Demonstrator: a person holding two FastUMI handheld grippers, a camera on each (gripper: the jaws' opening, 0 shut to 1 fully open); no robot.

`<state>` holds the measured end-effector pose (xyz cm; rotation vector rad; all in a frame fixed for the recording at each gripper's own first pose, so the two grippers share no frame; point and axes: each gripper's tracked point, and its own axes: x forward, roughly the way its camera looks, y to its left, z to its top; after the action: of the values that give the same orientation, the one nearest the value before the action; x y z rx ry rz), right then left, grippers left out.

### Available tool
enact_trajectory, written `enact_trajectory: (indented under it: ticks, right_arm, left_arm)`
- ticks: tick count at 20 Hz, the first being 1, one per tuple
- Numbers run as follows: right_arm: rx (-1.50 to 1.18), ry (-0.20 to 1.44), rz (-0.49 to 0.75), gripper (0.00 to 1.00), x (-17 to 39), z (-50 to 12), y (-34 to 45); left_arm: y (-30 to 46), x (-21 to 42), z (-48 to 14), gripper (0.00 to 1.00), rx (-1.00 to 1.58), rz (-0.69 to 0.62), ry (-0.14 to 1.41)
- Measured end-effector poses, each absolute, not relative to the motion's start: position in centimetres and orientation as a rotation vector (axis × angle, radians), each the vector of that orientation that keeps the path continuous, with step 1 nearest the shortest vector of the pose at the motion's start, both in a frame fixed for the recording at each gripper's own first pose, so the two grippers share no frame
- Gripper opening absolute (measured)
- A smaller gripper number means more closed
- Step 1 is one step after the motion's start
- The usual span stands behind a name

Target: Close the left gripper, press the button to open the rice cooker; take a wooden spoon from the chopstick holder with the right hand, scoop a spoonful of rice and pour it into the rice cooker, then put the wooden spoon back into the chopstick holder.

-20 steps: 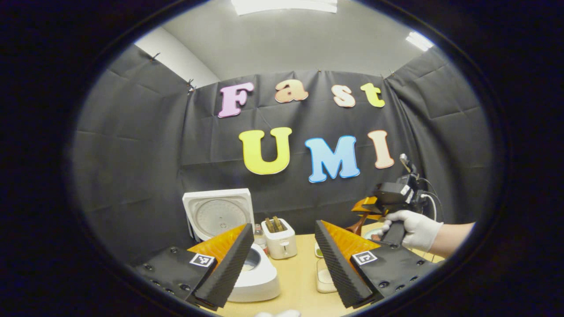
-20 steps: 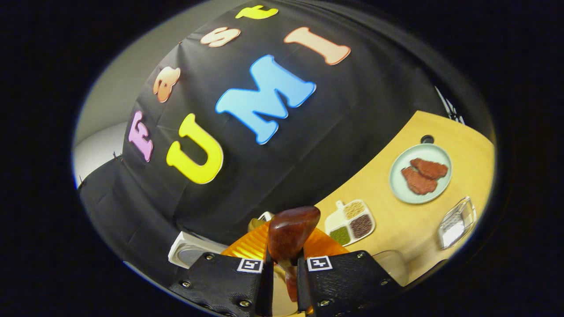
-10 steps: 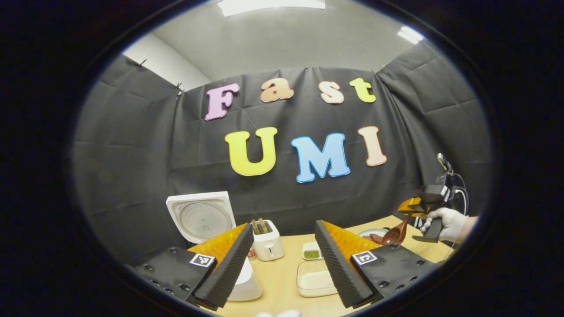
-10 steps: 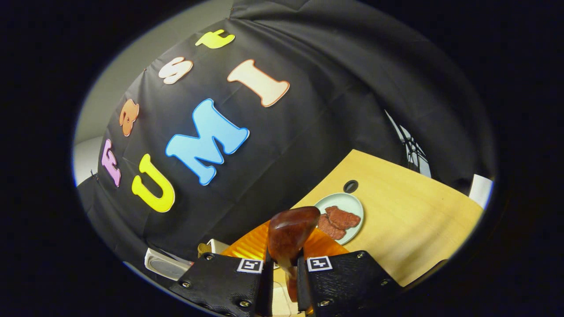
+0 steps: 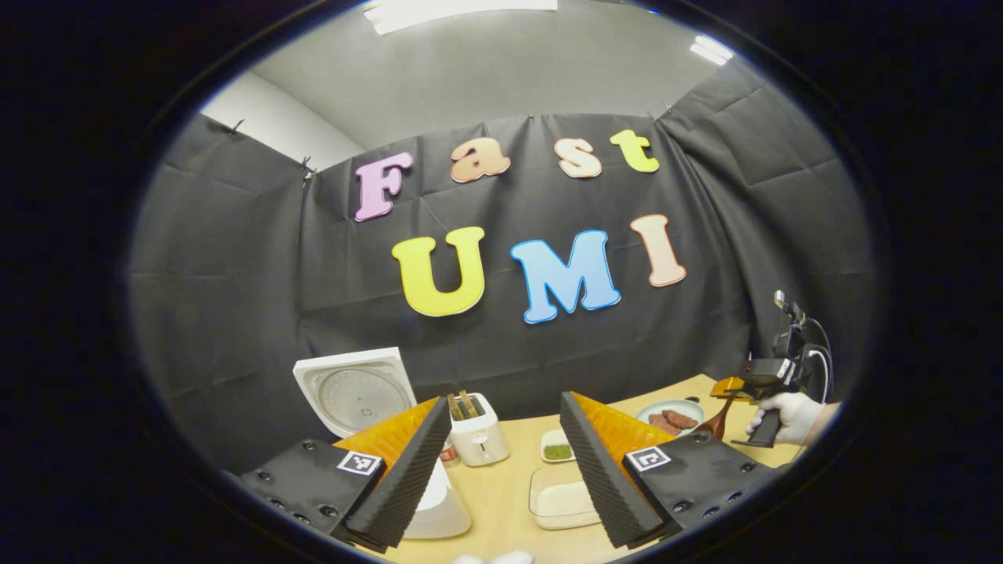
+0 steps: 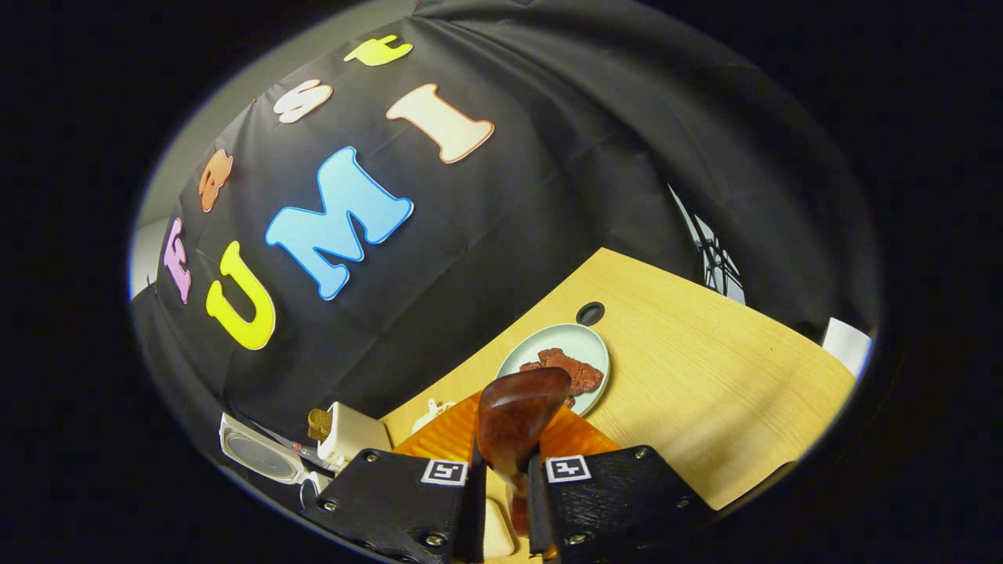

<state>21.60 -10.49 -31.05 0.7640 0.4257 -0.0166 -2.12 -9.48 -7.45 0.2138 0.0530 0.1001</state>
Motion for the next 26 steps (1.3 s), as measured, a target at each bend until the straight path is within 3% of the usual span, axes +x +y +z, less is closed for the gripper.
enact_trajectory:
  ticks: [12,20,21,24,26]
  right_arm:
    - [0.696,0.498,-0.115,0.22,21.1,-37.4,-10.5]
    - [0.689,0.519,-0.137,0.26,20.8,-36.9,-10.8]
    - [0.669,0.498,-0.150,0.33,20.7,-36.1,-11.5]
    - [0.536,0.447,-0.192,0.98,19.8,-33.0,-13.6]
    - [0.439,0.404,-0.192,0.98,19.4,-29.7,-14.2]
  left_arm:
    - [-7.8,-1.6,-9.1,0.96,0.235,0.075,0.095]
    - [-6.8,-1.4,-8.4,0.97,0.230,0.062,0.084]
    - [-6.8,-1.4,-8.3,0.97,0.230,0.059,0.082]
    - [-6.4,-1.5,-7.9,0.99,0.226,0.051,0.074]
    - [-5.9,-1.5,-7.7,0.99,0.219,0.046,0.070]
